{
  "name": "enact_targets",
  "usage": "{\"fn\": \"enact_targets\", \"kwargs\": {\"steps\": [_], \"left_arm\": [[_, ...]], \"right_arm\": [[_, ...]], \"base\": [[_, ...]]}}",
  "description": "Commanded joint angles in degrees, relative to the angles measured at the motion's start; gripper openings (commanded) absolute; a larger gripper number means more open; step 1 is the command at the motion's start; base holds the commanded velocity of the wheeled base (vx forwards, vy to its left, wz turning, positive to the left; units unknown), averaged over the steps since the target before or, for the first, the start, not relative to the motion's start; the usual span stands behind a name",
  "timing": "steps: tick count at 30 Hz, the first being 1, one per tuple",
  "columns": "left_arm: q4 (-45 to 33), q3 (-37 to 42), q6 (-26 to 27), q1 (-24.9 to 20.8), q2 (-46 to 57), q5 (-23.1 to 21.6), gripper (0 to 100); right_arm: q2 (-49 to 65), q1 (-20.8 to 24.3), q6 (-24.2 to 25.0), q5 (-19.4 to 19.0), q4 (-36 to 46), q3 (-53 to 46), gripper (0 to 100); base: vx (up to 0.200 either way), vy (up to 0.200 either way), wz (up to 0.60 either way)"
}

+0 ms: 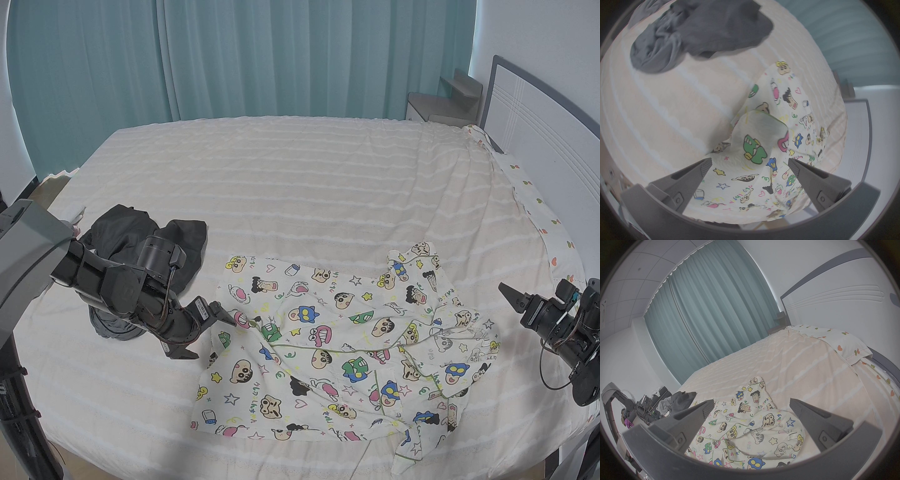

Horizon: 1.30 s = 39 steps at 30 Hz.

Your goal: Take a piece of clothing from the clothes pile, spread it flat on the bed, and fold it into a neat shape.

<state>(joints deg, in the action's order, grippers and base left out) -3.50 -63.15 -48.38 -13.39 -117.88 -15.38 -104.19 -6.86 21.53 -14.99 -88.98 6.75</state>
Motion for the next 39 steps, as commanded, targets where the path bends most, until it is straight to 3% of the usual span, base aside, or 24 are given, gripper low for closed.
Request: {"fn": "enact_targets", "kwargs": {"steps": [1,5,8,12,16,17,26,34,39], "left_arm": [[0.4,0.0,-6.9,0.3,-3.0,-0.5,100],[3.9,0.9,-11.0,0.2,-3.8,0.4,100],[7.7,1.7,-13.1,0.2,-4.6,3.4,100],[11.7,2.2,-13.3,0.2,-5.9,6.7,100],[12.6,2.1,-14.0,0.0,-6.0,6.8,100],[12.6,2.0,-14.0,-0.1,-6.0,6.9,0],[15.8,2.2,-17.9,-1.1,-6.0,6.3,0],[15.6,1.9,-17.2,-1.1,-2.7,6.9,0],[15.5,1.8,-14.1,-1.3,1.6,7.3,0]], "right_arm": [[0.0,0.0,0.0,0.0,-0.8,-0.1,100],[0.0,0.1,0.0,0.0,-0.8,-0.2,100],[0.1,0.2,-0.1,0.0,-0.8,-0.3,100],[0.2,0.8,0.0,0.0,-0.8,-0.3,100],[0.1,0.8,-0.1,0.0,-0.8,-0.3,100],[0.1,0.8,-0.1,0.0,-0.8,-0.3,100],[0.0,0.7,0.0,0.1,-0.8,-0.3,100],[0.1,0.8,0.0,0.1,-0.8,-0.3,100],[0.1,0.8,0.0,0.1,-0.8,-0.4,100]], "base": [[0.000,0.000,0.00],[0.000,0.000,0.00],[0.000,0.000,0.00],[0.000,0.000,0.00],[0.000,0.000,0.00],[0.000,0.000,0.00],[0.000,0.000,0.00],[0.000,0.000,0.00],[0.000,0.000,0.00]]}}
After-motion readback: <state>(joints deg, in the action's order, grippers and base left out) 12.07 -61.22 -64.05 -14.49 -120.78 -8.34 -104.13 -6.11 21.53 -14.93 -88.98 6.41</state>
